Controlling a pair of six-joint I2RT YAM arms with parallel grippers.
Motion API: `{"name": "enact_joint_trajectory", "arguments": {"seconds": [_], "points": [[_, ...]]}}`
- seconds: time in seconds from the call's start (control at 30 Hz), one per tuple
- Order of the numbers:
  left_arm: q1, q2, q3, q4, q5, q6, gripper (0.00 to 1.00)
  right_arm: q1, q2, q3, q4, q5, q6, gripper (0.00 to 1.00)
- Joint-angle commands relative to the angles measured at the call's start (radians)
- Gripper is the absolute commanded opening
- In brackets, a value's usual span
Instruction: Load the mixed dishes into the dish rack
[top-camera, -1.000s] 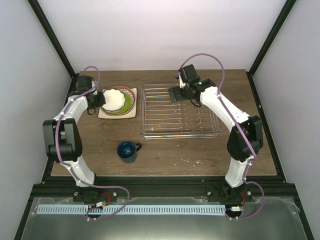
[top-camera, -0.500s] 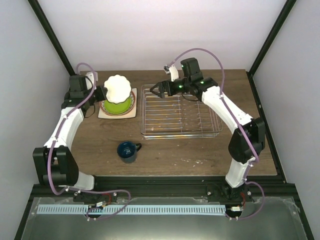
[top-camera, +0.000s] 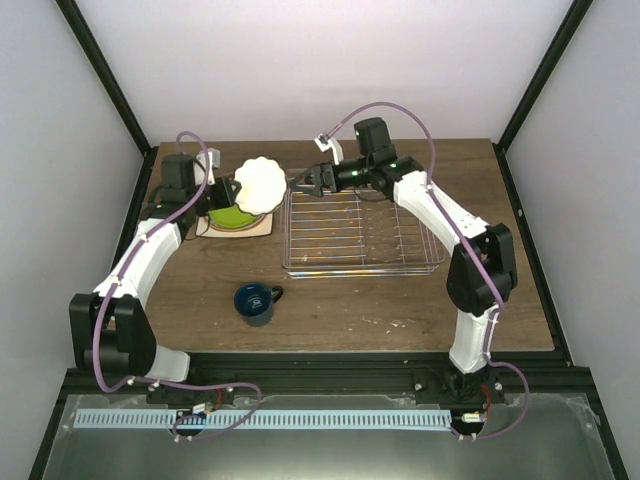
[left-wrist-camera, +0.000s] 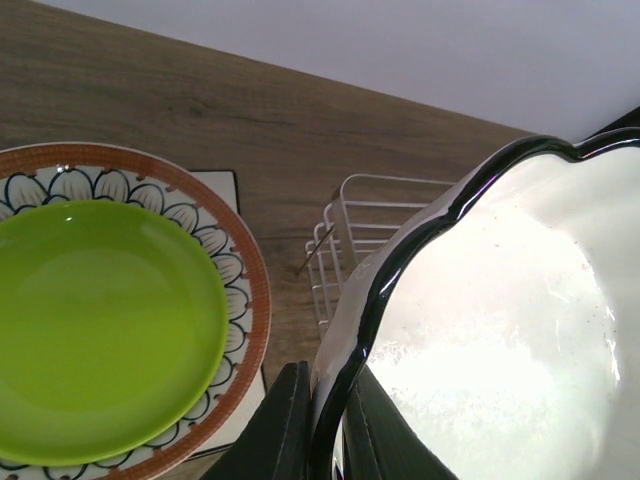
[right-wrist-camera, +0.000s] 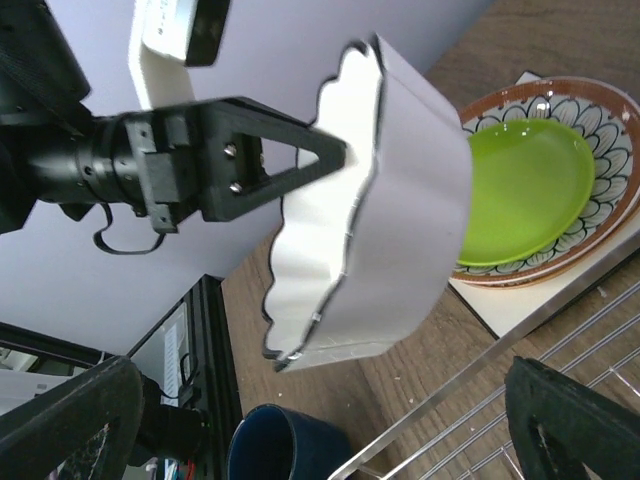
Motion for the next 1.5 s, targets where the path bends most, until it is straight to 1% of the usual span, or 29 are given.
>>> {"name": "enact_joint_trajectory", "arguments": {"seconds": [0.0,0.13,0.27,0.57,0.83,1.07,1.3,1.47], "points": [[-0.006,-0.058,0.012,0.138,0.064,-0.064,0.00,0.008,0.033,0.035,0.035,-0.050,0.040,1.00],[-0.013,-0.074,0.007,0.139,0.072,-0.070,0.00,0.008,0.040,0.014,0.085,-0.046,0.069,1.00],[-0.021,-0.079,-0.008,0.142,0.084,-0.078,0.00,0.008,0.059,0.007,0.142,-0.081,0.112,1.00],[-0.035,-0.093,-0.034,0.168,0.091,-0.096,0.00,0.008,0.089,-0.006,0.180,-0.127,0.146,0.99],[-0.042,-0.076,-0.048,0.233,0.123,-0.127,0.00,0.011,0.102,-0.022,0.203,-0.153,0.149,0.91],[-0.058,-0.043,-0.045,0.247,0.128,-0.128,0.00,0.011,0.107,-0.027,0.223,-0.172,0.159,0.86],[-0.063,-0.013,-0.050,0.279,0.131,-0.147,0.00,0.011,0.118,-0.022,0.247,-0.191,0.172,0.75],[-0.064,-0.003,-0.043,0.280,0.125,-0.138,0.00,0.011,0.130,-0.012,0.261,-0.214,0.181,0.59]]}}
